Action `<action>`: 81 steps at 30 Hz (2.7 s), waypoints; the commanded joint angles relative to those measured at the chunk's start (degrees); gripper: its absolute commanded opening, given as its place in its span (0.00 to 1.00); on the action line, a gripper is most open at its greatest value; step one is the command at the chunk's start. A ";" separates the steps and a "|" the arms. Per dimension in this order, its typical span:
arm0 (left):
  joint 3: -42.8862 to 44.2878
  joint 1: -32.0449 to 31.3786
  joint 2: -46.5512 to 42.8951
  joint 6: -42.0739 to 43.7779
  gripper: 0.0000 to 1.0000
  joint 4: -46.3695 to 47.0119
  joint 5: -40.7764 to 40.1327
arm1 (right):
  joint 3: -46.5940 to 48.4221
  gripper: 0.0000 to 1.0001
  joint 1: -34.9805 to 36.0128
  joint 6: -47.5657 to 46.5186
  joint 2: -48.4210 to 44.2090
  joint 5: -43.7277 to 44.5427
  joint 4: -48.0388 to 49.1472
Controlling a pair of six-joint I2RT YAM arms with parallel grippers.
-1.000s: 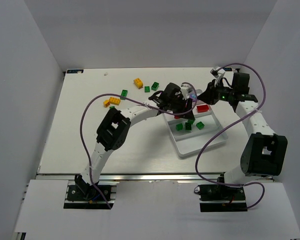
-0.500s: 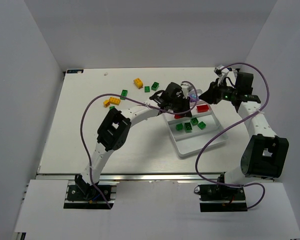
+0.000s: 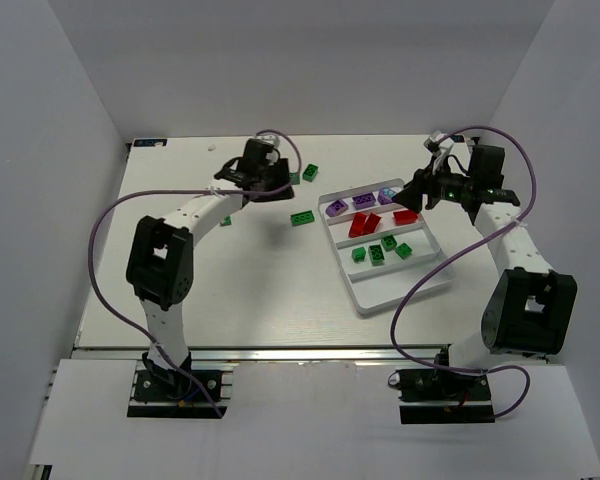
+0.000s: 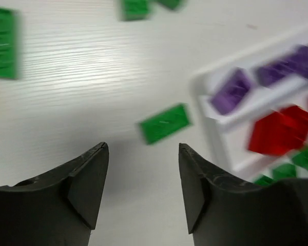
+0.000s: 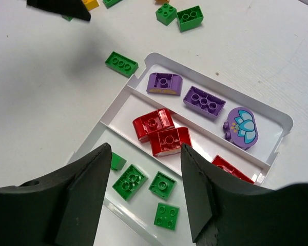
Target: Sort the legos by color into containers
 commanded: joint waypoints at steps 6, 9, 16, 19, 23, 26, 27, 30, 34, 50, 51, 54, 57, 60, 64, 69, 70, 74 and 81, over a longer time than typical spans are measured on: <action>2.48 13.03 -0.87 -6.63 0.72 -13.35 -15.21 | 1.01 0.62 3.15 -2.34 1.78 -1.03 -0.30; 3.53 16.20 -0.09 -10.59 0.77 -14.41 -17.50 | 0.57 0.62 3.59 -2.16 1.87 -1.03 0.05; 12.40 18.93 8.17 -19.81 0.80 -20.63 -15.93 | 0.39 0.63 5.18 -1.72 2.22 -1.03 0.31; 16.71 19.02 12.03 -22.98 0.80 -22.93 -14.34 | 0.39 0.63 5.18 -1.63 2.40 -0.94 0.40; 17.95 18.94 13.54 -26.15 0.81 -22.67 -13.37 | -0.13 0.63 5.18 -1.63 2.05 -0.85 0.58; 18.91 19.02 14.33 -27.56 0.81 -23.46 -14.34 | -0.49 0.63 5.18 -1.63 2.05 -0.85 0.66; 19.18 18.94 14.59 -28.00 0.81 -24.16 -15.04 | -0.49 0.63 5.09 -1.63 2.05 -0.85 0.75; 19.71 18.94 15.38 -28.53 0.81 -24.43 -15.13 | -0.49 0.63 5.09 -1.63 2.13 -0.94 0.75; 19.71 18.94 16.09 -29.23 0.81 -24.25 -15.13 | -0.49 0.63 5.09 -1.54 2.22 -1.11 0.84; 9.96 18.94 8.71 -26.16 0.65 -21.61 -18.11 | -1.37 0.63 5.09 -1.90 1.52 -1.20 0.58; 9.26 18.94 8.36 -23.89 0.65 -21.70 -18.12 | -1.37 0.63 5.09 -1.90 1.52 -1.29 0.58; 7.07 18.94 6.87 -18.45 0.65 -21.18 -17.77 | -1.28 0.63 5.09 -1.81 1.69 -1.55 0.58; 3.98 18.93 4.14 -14.57 0.71 -18.19 -16.98 | -1.02 0.63 5.09 -1.55 1.87 -1.64 0.58; 1.61 18.85 2.73 -12.02 0.77 -17.57 -16.80 | -0.75 0.63 5.09 -1.46 2.05 -1.64 0.66; -2.78 18.93 1.06 -10.16 0.77 -15.03 -14.70 | -0.84 0.63 5.18 -1.28 2.13 -1.73 0.66; -4.90 18.85 1.58 -10.25 0.73 -13.35 -12.50 | -0.75 0.63 5.09 -0.93 1.96 -1.82 0.66; -4.90 18.93 1.94 -10.42 0.72 -13.09 -12.41 | -0.75 0.63 5.09 -0.93 2.05 -1.82 0.66; -3.41 18.85 3.60 -11.47 0.65 -12.82 -11.88 | -0.66 0.63 5.09 -0.84 1.78 -1.90 0.58; -3.93 18.85 3.70 -11.83 0.38 -11.42 -10.65 | -1.10 0.63 5.09 -0.84 1.34 -1.90 0.58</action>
